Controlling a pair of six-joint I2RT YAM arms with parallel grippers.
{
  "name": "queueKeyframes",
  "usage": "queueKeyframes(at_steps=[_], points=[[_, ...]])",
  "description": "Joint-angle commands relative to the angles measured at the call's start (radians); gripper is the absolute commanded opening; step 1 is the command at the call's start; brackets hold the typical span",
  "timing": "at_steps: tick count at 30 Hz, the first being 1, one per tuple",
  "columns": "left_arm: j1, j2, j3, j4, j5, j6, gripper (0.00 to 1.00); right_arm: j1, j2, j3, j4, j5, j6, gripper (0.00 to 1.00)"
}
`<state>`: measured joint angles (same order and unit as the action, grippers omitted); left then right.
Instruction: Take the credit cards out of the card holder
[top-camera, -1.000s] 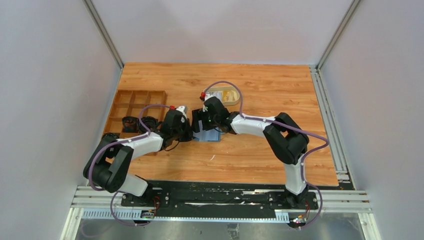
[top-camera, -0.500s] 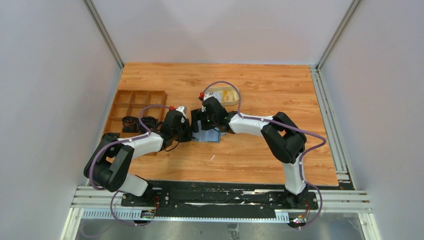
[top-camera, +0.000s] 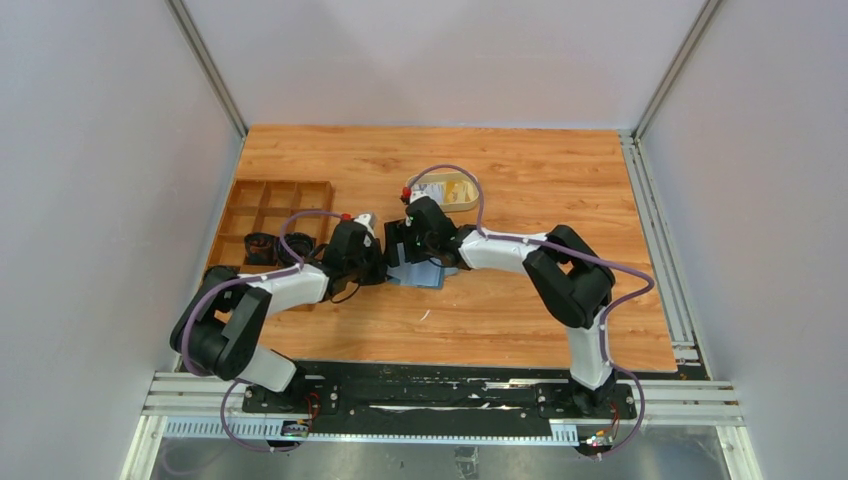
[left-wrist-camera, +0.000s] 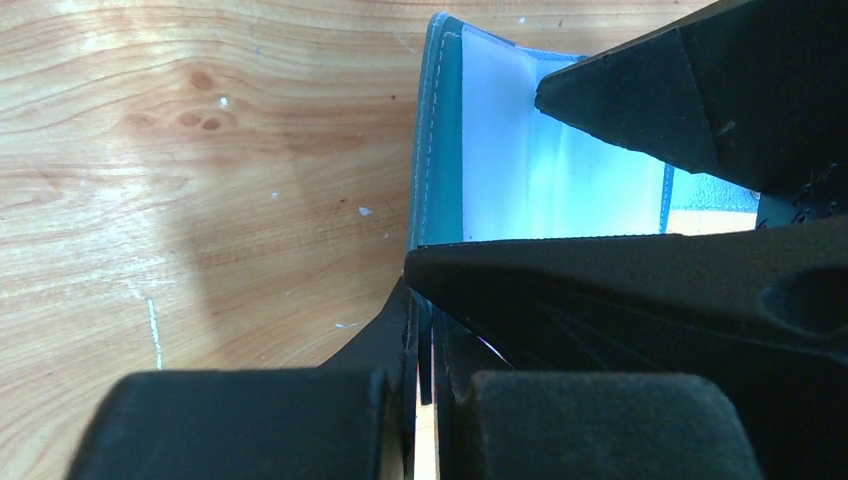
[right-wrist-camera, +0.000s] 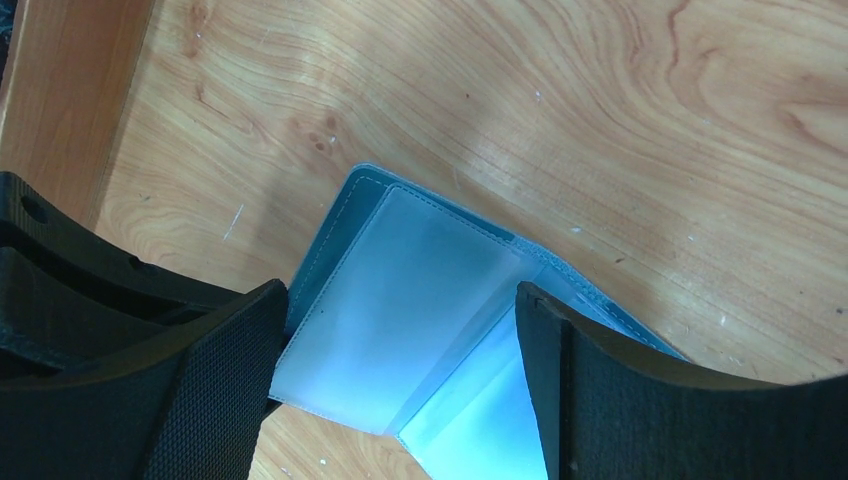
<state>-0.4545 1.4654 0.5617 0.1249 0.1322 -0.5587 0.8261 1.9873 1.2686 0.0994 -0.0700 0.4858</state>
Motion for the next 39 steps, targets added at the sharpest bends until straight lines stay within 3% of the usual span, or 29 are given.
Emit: queueKeyframes(at_steps=[1,19,39], points=[[-0.004,0.029,-0.011,-0.095,-0.039,0.029,0.0,-0.03,0.026,-0.1,-0.232,0.155,-0.071,0.86],[-0.004,0.043,-0.003,-0.087,-0.043,0.001,0.0,-0.03,-0.151,-0.274,-0.22,0.183,-0.136,0.86],[-0.004,0.035,-0.006,-0.073,-0.051,-0.02,0.0,-0.039,-0.327,-0.242,-0.5,0.404,-0.192,0.87]])
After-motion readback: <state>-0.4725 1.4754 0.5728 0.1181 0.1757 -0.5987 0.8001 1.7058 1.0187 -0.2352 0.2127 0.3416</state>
